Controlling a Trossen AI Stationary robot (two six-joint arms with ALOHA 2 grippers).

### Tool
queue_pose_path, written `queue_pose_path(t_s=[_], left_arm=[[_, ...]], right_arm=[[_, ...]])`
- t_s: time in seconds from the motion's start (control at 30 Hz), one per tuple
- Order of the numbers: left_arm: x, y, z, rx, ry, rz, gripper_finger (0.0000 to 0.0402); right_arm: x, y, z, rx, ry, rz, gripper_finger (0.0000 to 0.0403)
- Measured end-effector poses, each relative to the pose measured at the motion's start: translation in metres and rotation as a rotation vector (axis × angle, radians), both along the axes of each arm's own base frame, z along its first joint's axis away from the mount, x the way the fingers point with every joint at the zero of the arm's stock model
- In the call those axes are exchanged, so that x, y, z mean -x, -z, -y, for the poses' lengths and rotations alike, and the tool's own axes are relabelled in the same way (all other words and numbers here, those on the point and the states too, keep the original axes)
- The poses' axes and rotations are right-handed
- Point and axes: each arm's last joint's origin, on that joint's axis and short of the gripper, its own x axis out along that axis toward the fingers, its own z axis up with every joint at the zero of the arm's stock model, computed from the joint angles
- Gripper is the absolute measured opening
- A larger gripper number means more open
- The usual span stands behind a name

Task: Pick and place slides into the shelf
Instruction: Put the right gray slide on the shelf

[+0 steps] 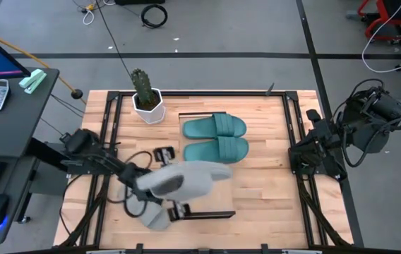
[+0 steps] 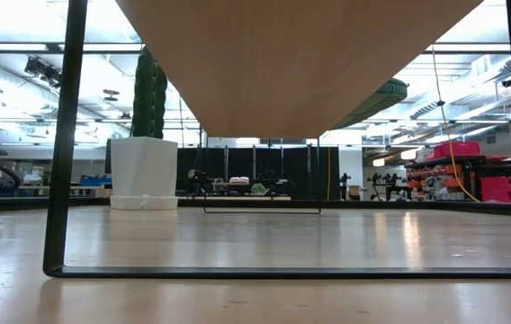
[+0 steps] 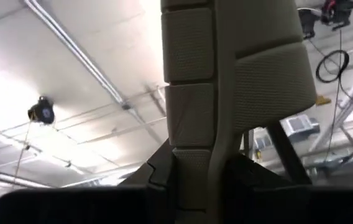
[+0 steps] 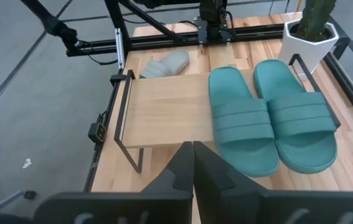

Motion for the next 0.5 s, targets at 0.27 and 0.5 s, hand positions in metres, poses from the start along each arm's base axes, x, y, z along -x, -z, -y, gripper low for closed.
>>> queue_pose_path(t_s=[0.27,0.5], left_arm=[[0.043,0.019,-0.02,0.118,-0.055,-0.169,0.0079],[0.062,0.031,-0.037,0.198,-0.112,-0.254,0.0079]], right_arm=[[-0.001,-0.001,0.002,0.018,0.046,0.025,0.0007],[-0.006,-0.001,0.008,0.028,0.127,0.026,0.0007]])
